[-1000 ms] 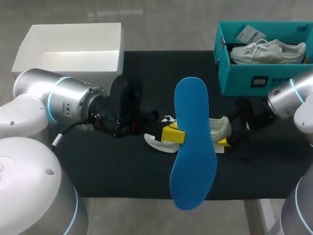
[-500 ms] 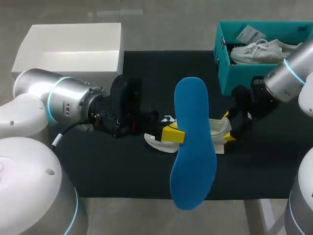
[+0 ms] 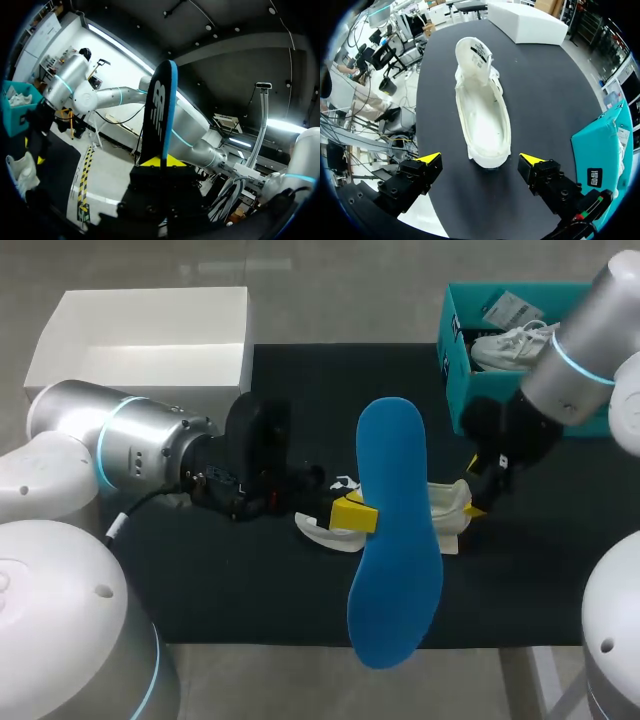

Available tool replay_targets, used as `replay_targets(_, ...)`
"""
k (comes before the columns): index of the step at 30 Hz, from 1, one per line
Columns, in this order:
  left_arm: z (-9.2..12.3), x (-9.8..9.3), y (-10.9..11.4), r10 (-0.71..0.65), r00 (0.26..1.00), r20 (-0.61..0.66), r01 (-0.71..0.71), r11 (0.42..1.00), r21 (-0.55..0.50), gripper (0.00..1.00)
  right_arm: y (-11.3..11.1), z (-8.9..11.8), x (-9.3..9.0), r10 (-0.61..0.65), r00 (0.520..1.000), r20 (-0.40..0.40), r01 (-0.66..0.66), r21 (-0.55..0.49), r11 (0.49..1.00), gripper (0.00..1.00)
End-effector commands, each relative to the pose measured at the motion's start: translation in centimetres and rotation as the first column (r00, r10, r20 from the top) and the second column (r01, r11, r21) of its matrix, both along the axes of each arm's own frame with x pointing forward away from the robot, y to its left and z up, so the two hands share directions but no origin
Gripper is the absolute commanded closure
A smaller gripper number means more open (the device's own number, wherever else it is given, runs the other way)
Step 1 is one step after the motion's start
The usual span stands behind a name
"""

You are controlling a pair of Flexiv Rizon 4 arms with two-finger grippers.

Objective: Take the shoe out of the shoebox, open the shoe tongue, remove and reinsert the insole, then place the shoe into the shoebox

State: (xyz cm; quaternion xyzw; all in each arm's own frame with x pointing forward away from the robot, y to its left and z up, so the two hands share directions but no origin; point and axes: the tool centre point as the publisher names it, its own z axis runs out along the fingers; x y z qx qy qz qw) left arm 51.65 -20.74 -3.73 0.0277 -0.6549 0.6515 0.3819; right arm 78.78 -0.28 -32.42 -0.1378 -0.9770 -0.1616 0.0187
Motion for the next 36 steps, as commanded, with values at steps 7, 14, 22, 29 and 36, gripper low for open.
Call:
replay_targets(7, -0.1, 0.0, -0.2, -0.001, 1.0, -0.001, 0.001, 1.0, -0.002, 1.0, -0.2, 1.7, 0.3, 0.013, 1.0, 0.028, -0.008, -0.19, 0.982, 0.0)
replay_targets(14, -0.1, 0.0, -0.2, -0.001, 1.0, -0.001, 0.001, 1.0, -0.002, 1.0, -0.3, 2.6, 0.6, 0.067, 0.997, 0.027, -0.062, -0.146, 0.987, 0.0)
replay_targets(22, -0.1, 0.0, -0.2, -0.001, 1.0, -0.001, 0.001, 1.0, -0.002, 1.0, -0.2, 3.6, 0.6, 0.104, 0.994, 0.039, -0.096, -0.18, 0.979, 0.0)
replay_targets(29, -0.1, 0.0, -0.2, -0.001, 1.0, -0.001, 0.001, 1.0, -0.002, 1.0, 0.2, 3.8, 0.6, 0.107, 0.993, 0.049, -0.097, -0.175, 0.98, 0.0)
replay_targets(36, -0.1, 0.0, -0.2, -0.001, 1.0, -0.001, 0.001, 1.0, -0.002, 1.0, 0.2, 3.8, 0.6, 0.107, 0.993, 0.049, -0.097, -0.175, 0.98, 0.0)
